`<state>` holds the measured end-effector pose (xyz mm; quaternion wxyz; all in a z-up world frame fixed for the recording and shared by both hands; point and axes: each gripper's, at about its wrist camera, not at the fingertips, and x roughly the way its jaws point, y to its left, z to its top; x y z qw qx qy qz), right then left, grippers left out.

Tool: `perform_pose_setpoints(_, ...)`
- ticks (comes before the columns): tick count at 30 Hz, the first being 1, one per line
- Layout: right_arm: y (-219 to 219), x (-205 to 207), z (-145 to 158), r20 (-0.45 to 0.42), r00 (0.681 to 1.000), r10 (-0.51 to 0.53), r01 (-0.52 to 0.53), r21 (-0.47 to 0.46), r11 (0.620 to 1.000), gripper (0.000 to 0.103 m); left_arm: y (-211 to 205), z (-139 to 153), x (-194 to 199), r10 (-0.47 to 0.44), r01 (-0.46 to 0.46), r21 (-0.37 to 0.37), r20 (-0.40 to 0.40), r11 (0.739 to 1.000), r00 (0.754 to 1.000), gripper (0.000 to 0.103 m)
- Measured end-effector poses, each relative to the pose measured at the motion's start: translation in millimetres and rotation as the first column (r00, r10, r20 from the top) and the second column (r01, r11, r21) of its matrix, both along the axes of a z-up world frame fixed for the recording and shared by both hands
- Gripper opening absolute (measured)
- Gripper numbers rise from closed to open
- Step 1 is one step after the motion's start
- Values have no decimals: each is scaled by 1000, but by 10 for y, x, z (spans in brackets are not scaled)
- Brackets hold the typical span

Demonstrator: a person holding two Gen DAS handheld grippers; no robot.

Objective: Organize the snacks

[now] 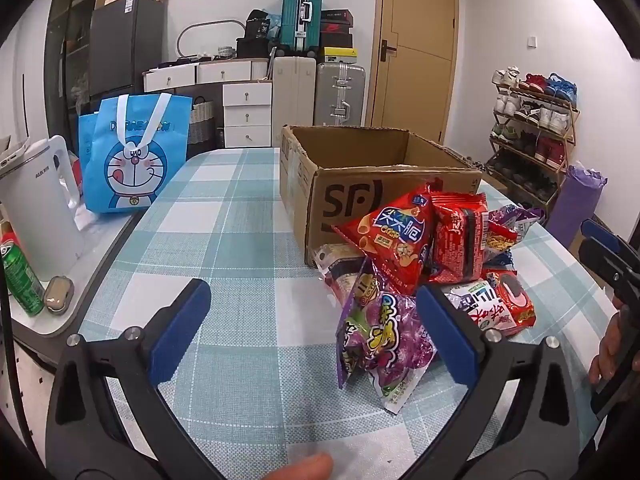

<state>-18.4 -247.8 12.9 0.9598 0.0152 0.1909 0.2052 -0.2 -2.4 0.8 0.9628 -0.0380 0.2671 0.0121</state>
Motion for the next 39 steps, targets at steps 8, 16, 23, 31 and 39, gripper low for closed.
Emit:
perform_pose_setpoints(8,23,-6,1,2,1000,0,0,-4,1000,103,2,-1,12,8,-8,-16,-8,1000,1000,102)
perform_pose_setpoints(16,15,-5,0,2,1000,0,0,-2,1000,103,103,-30,39,30,-31,-30,-14,999,999,102)
perform_pose_setpoints(23,19,-6,1,2,1000,0,0,-3,1000,103,106,-33,36,19,-20,-26,-13,999,1000,102)
perform_pose_setpoints(31,16,-8,1,2,1000,-1,1,-1,1000,103,40,-13,2,-1,1,-7,4,1000,1000,102)
perform_pose_setpoints(39,18,-10,3,3,1000,0,0,-1,1000,103,-19,12,-16,-21,21,2,12,1000,1000,102)
